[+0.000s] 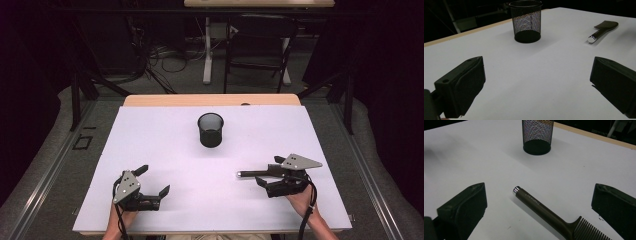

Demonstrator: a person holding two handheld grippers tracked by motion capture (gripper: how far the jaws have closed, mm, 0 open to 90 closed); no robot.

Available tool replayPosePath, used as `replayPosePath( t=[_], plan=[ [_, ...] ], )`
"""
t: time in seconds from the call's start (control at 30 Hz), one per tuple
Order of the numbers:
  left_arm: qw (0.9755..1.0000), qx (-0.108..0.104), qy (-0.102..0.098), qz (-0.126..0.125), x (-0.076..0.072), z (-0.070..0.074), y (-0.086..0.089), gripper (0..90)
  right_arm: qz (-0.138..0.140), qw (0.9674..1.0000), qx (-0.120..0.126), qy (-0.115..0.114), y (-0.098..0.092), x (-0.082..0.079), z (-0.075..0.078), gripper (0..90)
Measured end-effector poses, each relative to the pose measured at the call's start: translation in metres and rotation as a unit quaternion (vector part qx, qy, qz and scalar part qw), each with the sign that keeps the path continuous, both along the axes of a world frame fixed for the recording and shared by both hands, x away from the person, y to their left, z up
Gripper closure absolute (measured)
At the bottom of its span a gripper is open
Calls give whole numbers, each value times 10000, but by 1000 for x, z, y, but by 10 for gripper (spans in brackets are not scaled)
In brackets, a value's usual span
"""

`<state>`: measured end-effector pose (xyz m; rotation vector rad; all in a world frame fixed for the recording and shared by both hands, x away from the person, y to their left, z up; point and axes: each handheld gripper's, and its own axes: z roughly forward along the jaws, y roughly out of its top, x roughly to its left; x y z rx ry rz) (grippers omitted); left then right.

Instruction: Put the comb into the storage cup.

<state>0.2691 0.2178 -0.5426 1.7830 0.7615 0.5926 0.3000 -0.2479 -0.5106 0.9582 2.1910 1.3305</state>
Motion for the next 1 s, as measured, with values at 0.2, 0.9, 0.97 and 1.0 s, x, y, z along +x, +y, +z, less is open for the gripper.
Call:
replayPosePath(
  t=[0.2, 0.9, 0.97, 1.0],
  plan=[
    [10000, 0, 6, 6, 1, 0, 0, 1, 58, 10000, -39, 63, 7, 8, 1, 0],
    [10000, 33, 13, 3, 2, 0, -1, 1, 118, 9994, -185, 270, 26, 37, 2, 0],
    [10000, 38, 5, 10, 2, 0, -1, 1, 101, 9993, -179, 302, 27, 39, 1, 0],
    [10000, 35, 4, 1, 2, 0, -2, 1, 113, 9992, -197, 318, 27, 41, 1, 0]
  ],
)
